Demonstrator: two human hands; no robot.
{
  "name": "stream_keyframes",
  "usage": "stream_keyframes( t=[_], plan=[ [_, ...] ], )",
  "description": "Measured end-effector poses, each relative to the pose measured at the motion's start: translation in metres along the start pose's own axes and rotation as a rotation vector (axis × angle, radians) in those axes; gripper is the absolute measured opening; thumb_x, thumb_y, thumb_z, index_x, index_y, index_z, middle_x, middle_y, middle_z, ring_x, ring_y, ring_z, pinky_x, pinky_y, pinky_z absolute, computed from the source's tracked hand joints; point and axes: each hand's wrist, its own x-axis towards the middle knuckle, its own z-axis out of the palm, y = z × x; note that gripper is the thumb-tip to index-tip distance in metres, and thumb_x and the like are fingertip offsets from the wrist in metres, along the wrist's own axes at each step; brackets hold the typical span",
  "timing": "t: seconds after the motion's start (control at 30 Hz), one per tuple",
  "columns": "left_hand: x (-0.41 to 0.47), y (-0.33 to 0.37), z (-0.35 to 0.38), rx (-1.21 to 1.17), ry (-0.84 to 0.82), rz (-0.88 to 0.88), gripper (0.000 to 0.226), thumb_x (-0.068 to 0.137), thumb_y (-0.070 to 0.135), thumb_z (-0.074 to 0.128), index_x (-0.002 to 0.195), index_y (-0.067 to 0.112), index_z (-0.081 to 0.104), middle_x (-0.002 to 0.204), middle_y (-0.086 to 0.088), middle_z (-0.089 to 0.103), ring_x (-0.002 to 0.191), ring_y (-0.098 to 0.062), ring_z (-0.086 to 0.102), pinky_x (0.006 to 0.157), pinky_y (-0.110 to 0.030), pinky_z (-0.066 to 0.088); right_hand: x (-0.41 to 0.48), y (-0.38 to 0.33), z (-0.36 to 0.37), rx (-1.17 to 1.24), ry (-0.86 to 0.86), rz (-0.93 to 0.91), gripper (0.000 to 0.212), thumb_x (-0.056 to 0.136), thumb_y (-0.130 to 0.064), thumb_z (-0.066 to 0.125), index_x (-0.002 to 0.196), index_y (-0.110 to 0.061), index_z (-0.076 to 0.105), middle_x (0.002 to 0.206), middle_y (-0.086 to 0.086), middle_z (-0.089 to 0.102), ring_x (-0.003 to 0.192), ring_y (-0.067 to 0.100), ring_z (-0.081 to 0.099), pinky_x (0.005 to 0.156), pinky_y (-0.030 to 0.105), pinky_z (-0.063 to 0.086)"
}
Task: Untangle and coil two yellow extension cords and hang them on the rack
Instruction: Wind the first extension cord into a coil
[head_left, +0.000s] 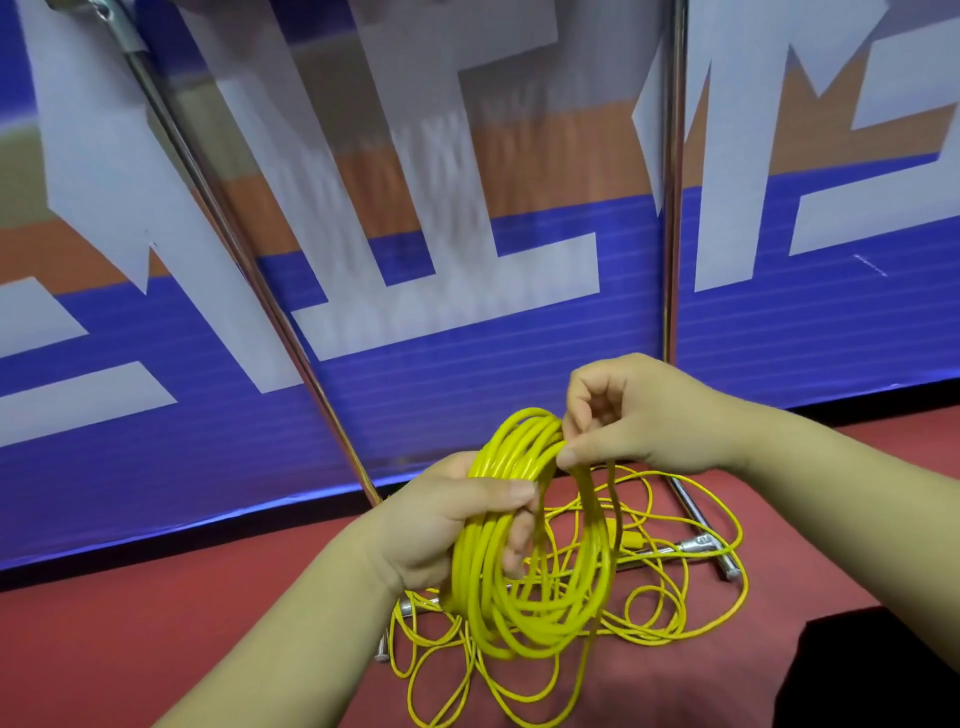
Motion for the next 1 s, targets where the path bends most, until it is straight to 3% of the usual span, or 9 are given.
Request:
stream_keyframes(
  t=[0.17,0.33,0.5,0.63,0.73,0.83,0.93,1.0],
  plan=[
    [-0.012,0.013,-0.009,-0.02,0.087,0.1,0.027,0.075,0.023,0.078,0.08,0.008,0.056,0.055,-0.003,0.046,0.041,-0.013,0.044,0.051,-0.03,0.05,0.004,0.014,0.007,-0.024,0.05,0.022,0.029,0.076,-0.008,0.085,0.074,-0.005,0.056,0.079,0.016,0.07,0.064,0.012,0.059,0.06,0.024,0.048],
    [-0.029,0.028,-0.025,-0.119,0.105,0.279,0.05,0.067,0.025,0.089,0.08,0.008,0.044,0.05,0.002,0.043,0.038,-0.009,0.042,0.048,-0.028,0.049,0.011,0.037,0.006,0.076,0.064,0.157,0.034,0.081,0.005,0.077,0.073,-0.01,0.047,0.086,0.019,0.073,0.067,0.012,0.063,0.062,0.021,0.048],
    [-0.044,0.04,-0.028,-0.144,0.116,0.405,0.054,0.065,0.026,0.09,0.083,0.012,0.041,0.047,0.005,0.043,0.036,-0.007,0.04,0.047,-0.026,0.048,0.02,0.061,0.015,0.094,0.034,0.272,0.037,0.08,0.015,0.069,0.076,-0.01,0.043,0.092,0.013,0.073,0.076,0.017,0.066,0.069,0.025,0.05],
    [-0.053,0.043,-0.032,-0.175,0.129,0.464,0.056,0.065,0.026,0.09,0.083,0.014,0.039,0.046,0.006,0.041,0.036,-0.006,0.04,0.046,-0.026,0.047,0.027,0.072,0.036,0.094,-0.048,0.334,0.042,0.078,0.018,0.068,0.077,-0.012,0.04,0.071,-0.008,0.069,0.065,0.01,0.059,0.067,0.03,0.046],
    [-0.058,0.045,-0.036,-0.188,0.167,0.505,0.055,0.064,0.026,0.09,0.081,0.015,0.039,0.044,0.006,0.041,0.035,-0.006,0.04,0.045,-0.025,0.046,0.035,0.081,0.052,0.123,-0.034,0.363,0.045,0.076,0.019,0.065,0.07,-0.015,0.038,0.086,0.007,0.075,0.075,0.013,0.069,0.073,0.036,0.048],
    [-0.059,0.042,-0.045,-0.209,0.233,0.523,0.048,0.066,0.025,0.089,0.077,0.011,0.044,0.046,0.006,0.041,0.037,-0.006,0.041,0.046,-0.026,0.047,0.04,0.086,0.063,0.16,-0.006,0.406,0.042,0.079,0.021,0.062,0.068,-0.014,0.04,0.094,0.018,0.075,0.081,0.02,0.072,0.068,0.035,0.052],
    [-0.056,0.034,-0.057,-0.163,0.364,0.508,0.026,0.082,0.018,0.072,0.067,0.014,0.052,0.05,0.004,0.04,0.04,-0.008,0.04,0.049,-0.026,0.047,0.043,0.077,0.067,0.17,-0.009,0.418,0.035,0.082,0.02,0.061,0.073,-0.01,0.046,0.098,0.023,0.074,0.077,0.023,0.071,0.066,0.034,0.051],
    [-0.052,0.026,-0.065,-0.108,0.455,0.469,0.02,0.081,0.015,0.068,0.066,0.016,0.055,0.053,0.001,0.04,0.042,-0.011,0.04,0.051,-0.028,0.046,0.045,0.067,0.067,0.208,0.001,0.407,0.03,0.084,0.019,0.06,0.077,-0.008,0.048,0.101,0.025,0.072,0.073,0.023,0.071,0.069,0.037,0.05]
  ],
)
